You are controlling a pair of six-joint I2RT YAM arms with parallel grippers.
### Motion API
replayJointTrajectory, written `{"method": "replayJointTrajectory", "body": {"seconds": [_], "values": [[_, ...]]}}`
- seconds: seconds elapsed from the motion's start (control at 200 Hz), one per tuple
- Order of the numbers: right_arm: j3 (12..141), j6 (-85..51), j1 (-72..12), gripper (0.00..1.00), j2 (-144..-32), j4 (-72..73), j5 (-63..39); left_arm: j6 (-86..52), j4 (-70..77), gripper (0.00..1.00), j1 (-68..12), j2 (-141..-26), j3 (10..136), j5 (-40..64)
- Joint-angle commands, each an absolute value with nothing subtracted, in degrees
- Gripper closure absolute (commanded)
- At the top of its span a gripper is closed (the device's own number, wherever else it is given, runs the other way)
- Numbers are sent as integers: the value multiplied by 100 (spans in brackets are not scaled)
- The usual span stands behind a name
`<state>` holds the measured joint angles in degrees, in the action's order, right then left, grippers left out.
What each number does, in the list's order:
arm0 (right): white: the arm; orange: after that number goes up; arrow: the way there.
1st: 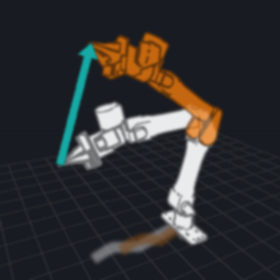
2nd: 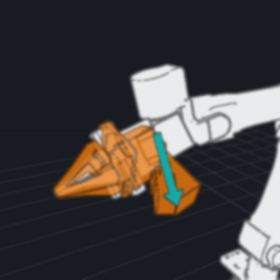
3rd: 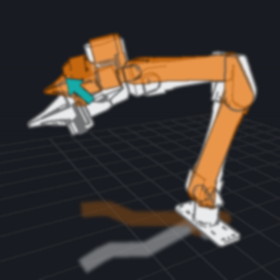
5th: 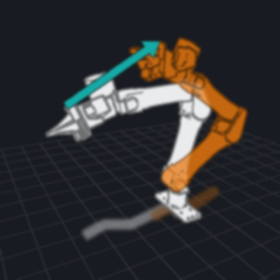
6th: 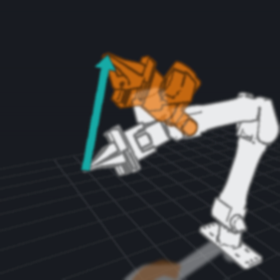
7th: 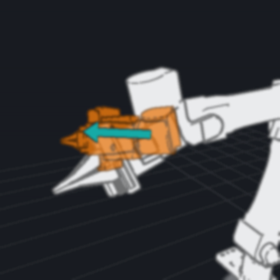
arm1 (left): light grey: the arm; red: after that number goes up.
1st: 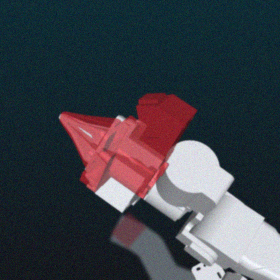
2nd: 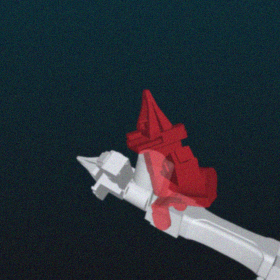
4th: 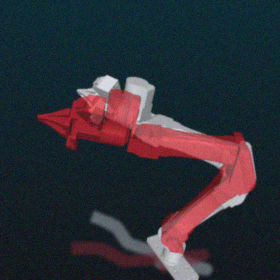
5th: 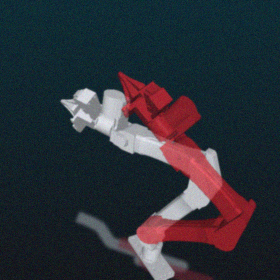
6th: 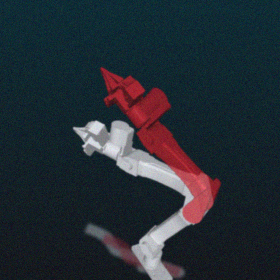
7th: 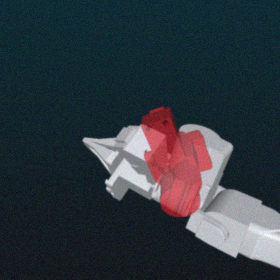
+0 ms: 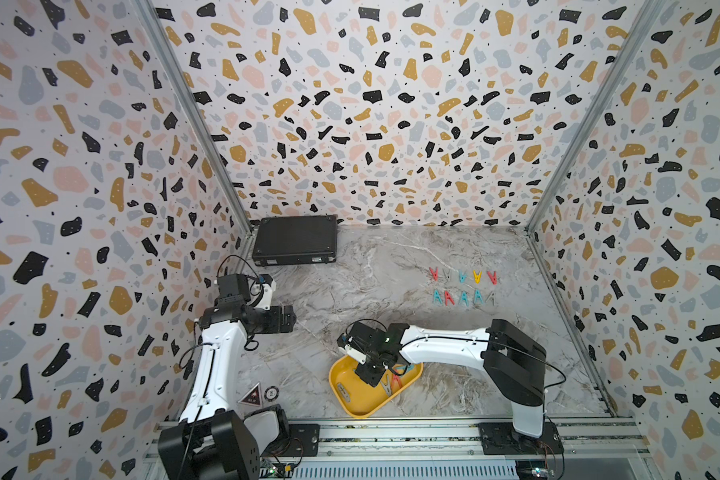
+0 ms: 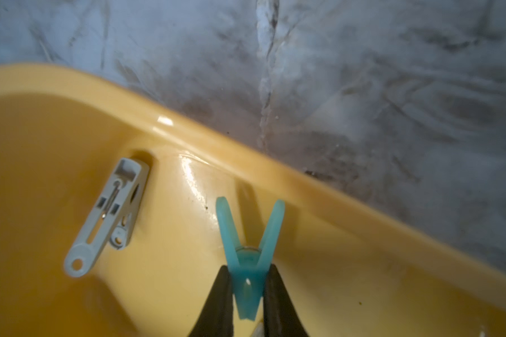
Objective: Take the clothespins out of the storage box
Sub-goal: Pick up the clothespin from the storage box.
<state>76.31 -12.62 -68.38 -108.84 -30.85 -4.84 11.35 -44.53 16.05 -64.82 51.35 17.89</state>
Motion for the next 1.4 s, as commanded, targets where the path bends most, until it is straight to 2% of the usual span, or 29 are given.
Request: {"method": "replayJointTrajectory", "body": {"seconds": [0.0, 0.14, 0.33, 0.596, 0.731, 0.876, 1.076, 1.397], "values": [[7582, -1325, -6864, 90, -10146, -3290, -246, 1168, -4385, 0, 1600, -6412, 5169, 1776], [7473, -1356, -6772, 92, -9591, -3415, -93, 1161, -4385, 0, 1600, -6407, 5168, 1782], [7197, -1498, -6240, 94, -8803, -3718, 28, 1168, -4402, 0, 1600, -6445, 5178, 1793], [6495, -1710, -4497, 91, -8097, -3924, -26, 1169, -4393, 0, 1600, -6425, 5164, 1793], [6293, -1886, -3707, 91, -8359, -3924, -108, 1171, -4390, 0, 1600, -6434, 5171, 1811], [6217, -2153, -3280, 92, -8971, -3712, -41, 1179, -4394, 0, 1600, -6392, 5159, 1802], [6261, -2518, -3151, 93, -9708, -3328, 13, 1182, -4396, 0, 1600, -6390, 5164, 1802], [6279, -2913, -3127, 90, -10125, -3207, 329, 1177, -4393, 0, 1600, -6375, 5165, 1799]]}}
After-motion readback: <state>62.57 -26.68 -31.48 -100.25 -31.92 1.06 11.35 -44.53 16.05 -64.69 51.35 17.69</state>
